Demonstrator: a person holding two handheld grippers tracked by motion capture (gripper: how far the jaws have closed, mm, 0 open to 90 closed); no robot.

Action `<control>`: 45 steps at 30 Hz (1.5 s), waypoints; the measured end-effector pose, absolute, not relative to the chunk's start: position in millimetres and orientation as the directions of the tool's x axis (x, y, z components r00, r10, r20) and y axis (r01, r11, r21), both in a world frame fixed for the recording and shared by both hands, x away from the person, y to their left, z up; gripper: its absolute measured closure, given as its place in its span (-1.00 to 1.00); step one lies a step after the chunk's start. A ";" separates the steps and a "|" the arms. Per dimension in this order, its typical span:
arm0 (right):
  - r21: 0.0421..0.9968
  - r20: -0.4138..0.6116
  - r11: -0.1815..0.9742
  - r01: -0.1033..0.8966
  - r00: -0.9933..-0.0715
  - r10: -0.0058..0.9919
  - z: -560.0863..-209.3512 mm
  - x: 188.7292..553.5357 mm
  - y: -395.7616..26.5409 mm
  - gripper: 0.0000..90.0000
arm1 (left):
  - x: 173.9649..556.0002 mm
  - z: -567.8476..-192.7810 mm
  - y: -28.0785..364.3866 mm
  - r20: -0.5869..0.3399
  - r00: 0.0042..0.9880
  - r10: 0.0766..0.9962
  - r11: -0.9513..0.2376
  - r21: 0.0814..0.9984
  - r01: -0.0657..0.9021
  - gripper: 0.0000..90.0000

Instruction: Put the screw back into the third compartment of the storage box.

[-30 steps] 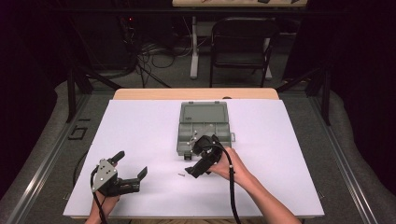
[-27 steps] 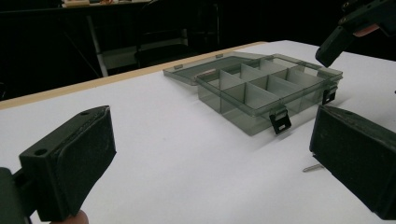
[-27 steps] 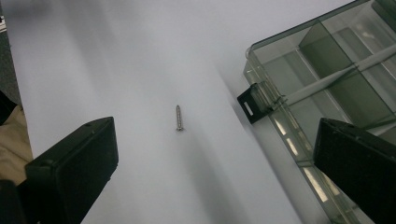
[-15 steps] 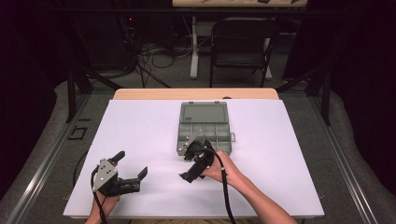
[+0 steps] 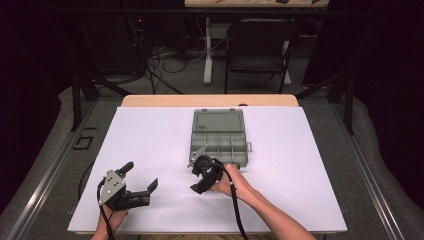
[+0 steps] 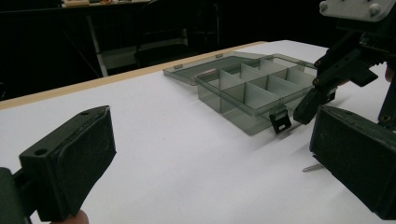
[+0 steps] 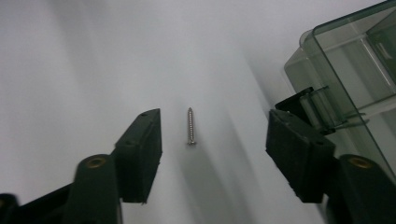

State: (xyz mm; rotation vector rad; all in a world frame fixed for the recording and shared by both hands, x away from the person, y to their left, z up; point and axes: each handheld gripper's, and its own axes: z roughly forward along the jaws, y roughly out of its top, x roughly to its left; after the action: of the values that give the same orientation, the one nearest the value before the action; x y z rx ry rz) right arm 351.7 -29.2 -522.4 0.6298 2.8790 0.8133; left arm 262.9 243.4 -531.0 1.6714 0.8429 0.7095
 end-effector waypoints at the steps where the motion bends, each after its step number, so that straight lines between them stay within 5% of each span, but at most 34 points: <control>1: 0.519 0.033 0.775 0.361 -0.914 0.404 -523.8 351.7 -28.4 0.00 | 263.1 -531.2 242.9 0.036 0.569 0.822 -0.163 0.971 0.174 -1.00; 19: 0.464 0.052 0.812 0.353 -0.926 0.373 -538.6 351.7 -19.1 0.88 | 263.0 -531.3 242.5 0.036 0.570 0.821 -0.165 0.970 0.176 -1.00; 45: 0.510 0.051 0.775 0.373 -0.913 0.405 -504.4 356.6 -41.4 0.92 | 262.7 -530.3 243.4 0.042 0.574 0.818 -0.167 0.971 0.168 -1.00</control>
State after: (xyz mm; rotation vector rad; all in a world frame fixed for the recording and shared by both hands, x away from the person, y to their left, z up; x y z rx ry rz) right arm 356.6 -41.4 -504.4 0.6368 2.9015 0.8146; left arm 262.7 243.4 -530.3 1.6691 0.8338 0.7128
